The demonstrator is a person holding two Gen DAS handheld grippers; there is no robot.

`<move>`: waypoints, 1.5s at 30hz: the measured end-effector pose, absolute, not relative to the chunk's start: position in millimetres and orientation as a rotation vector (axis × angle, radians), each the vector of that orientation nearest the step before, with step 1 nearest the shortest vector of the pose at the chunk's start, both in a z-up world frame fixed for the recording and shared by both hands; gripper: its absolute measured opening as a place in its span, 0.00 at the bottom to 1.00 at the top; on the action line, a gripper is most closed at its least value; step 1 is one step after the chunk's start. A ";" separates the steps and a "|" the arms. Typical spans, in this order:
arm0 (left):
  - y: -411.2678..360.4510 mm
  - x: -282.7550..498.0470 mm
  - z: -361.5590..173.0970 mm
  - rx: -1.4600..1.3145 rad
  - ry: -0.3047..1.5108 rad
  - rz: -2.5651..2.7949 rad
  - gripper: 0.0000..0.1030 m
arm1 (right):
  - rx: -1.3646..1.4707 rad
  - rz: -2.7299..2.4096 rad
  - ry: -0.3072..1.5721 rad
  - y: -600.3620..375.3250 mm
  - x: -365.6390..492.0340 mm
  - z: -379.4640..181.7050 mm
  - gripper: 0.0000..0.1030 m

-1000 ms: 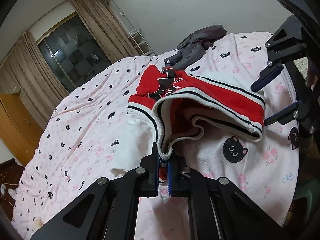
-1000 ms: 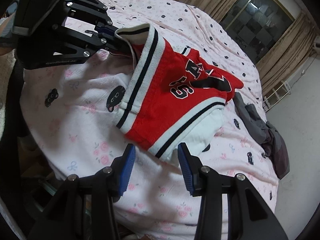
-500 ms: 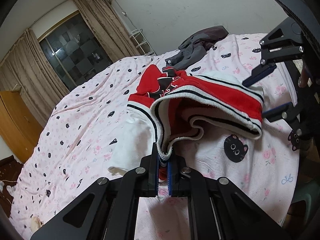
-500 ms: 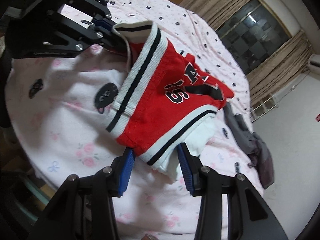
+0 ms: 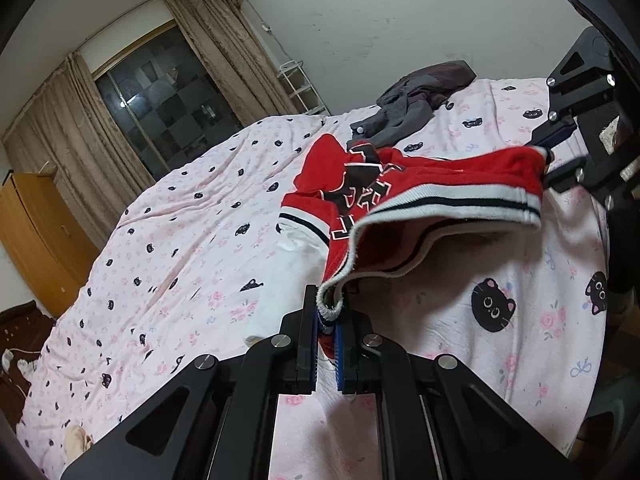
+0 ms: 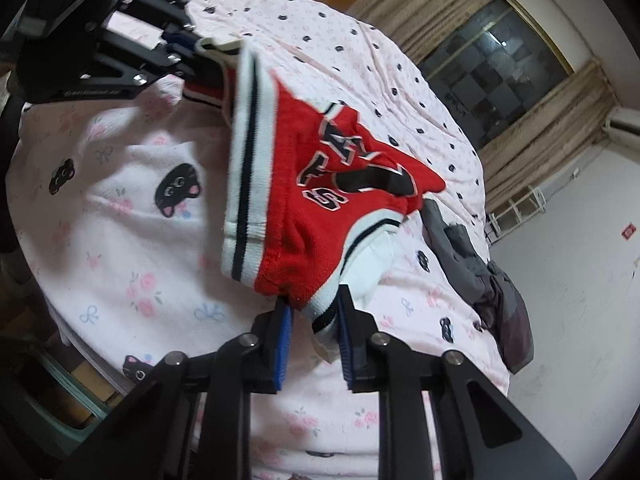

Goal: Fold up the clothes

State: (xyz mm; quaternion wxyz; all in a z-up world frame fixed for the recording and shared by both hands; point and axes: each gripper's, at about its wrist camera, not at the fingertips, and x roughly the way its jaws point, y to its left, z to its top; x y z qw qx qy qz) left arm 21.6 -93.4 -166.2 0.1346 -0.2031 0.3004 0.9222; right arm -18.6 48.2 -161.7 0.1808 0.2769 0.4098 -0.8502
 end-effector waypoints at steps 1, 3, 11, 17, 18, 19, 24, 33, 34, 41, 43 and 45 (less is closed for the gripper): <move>-93.1 21.4 -164.5 -0.585 0.867 2.678 0.06 | 0.787 -2.418 1.129 51.0 -20.7 -157.0 0.18; -93.6 20.2 -156.1 -0.566 0.856 2.704 0.06 | 0.780 -2.448 1.083 53.7 -24.6 -145.5 0.16; -97.3 15.9 -89.2 -0.391 0.816 2.868 0.06 | 0.612 -2.581 0.967 58.7 -37.2 -75.5 0.15; -103.1 13.7 -28.0 -0.255 0.783 2.967 0.06 | 0.449 -2.670 0.847 58.9 -43.5 -12.3 0.15; -103.5 14.7 -17.3 -0.224 0.786 2.980 0.06 | 0.422 -2.684 0.827 58.9 -44.0 -1.8 0.15; -104.2 15.6 -7.6 -0.200 0.786 2.991 0.06 | 0.394 -2.697 0.808 59.0 -44.3 8.7 0.15; -109.6 22.8 41.1 -0.094 0.795 3.035 0.06 | 0.248 -2.740 0.713 60.8 -38.4 64.3 0.15; -124.5 56.4 128.8 0.164 0.832 3.079 0.06 | 0.003 -2.701 0.552 63.0 -6.5 158.6 0.15; -126.0 62.4 136.3 0.193 0.841 3.083 0.06 | -0.013 -2.690 0.529 64.8 -2.2 168.0 0.15; -131.5 98.7 165.8 0.299 0.859 3.095 0.06 | -0.101 -2.615 0.429 73.2 35.9 219.1 0.15; -133.4 94.7 160.8 0.248 0.864 3.099 0.06 | -0.098 -2.599 0.424 72.3 41.3 225.4 0.15; -133.8 85.1 149.9 0.182 0.871 3.106 0.07 | -0.064 -2.593 0.441 68.8 40.1 223.3 0.16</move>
